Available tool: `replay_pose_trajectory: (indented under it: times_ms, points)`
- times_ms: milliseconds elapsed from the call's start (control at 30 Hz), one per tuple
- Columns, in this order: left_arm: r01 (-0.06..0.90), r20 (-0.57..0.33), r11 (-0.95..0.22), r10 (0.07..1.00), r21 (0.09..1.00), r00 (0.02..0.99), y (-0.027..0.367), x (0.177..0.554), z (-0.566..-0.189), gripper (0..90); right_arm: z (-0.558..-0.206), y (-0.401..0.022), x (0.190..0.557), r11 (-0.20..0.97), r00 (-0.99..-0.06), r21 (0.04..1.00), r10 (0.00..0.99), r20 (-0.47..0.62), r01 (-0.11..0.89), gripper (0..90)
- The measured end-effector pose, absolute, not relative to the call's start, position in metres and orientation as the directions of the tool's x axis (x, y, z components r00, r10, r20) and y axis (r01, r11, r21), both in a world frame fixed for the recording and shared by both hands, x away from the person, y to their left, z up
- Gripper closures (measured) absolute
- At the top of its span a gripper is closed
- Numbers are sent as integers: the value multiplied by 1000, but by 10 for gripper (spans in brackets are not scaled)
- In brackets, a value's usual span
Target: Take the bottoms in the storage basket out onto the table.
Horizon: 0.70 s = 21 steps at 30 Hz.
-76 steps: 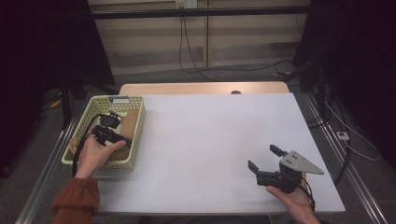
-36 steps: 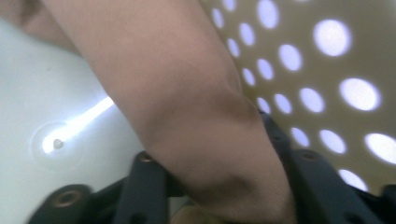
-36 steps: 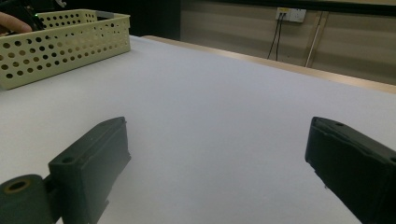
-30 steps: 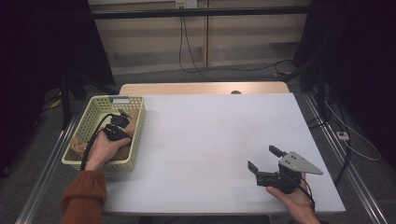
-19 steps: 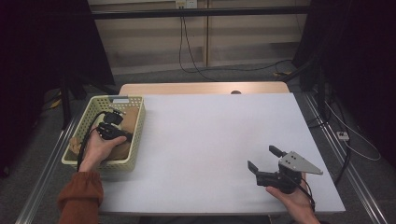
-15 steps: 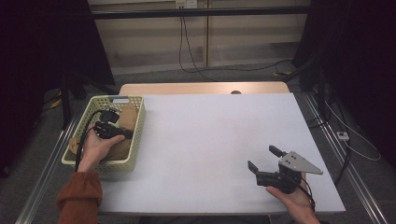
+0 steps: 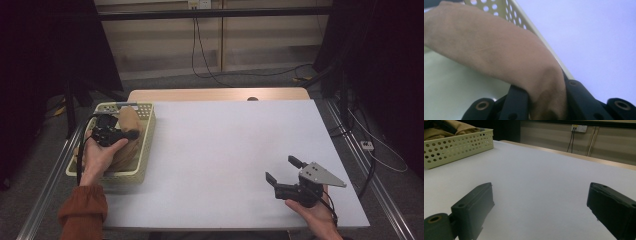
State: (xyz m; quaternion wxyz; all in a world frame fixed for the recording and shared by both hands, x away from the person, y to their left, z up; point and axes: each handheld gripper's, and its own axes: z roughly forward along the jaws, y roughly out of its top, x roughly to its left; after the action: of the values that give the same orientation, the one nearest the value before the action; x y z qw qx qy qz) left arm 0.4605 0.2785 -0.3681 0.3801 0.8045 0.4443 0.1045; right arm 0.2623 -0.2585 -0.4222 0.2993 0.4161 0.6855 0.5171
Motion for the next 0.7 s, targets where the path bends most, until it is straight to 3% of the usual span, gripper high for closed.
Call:
replay_pose_trajectory:
  times_ms: [700]
  points:
    - [427, -67, -248, 798, 870, 598, 274, 439, -335, 816, -422, -259, 262, 115, -475, 959, 880, 23, 259, 64]
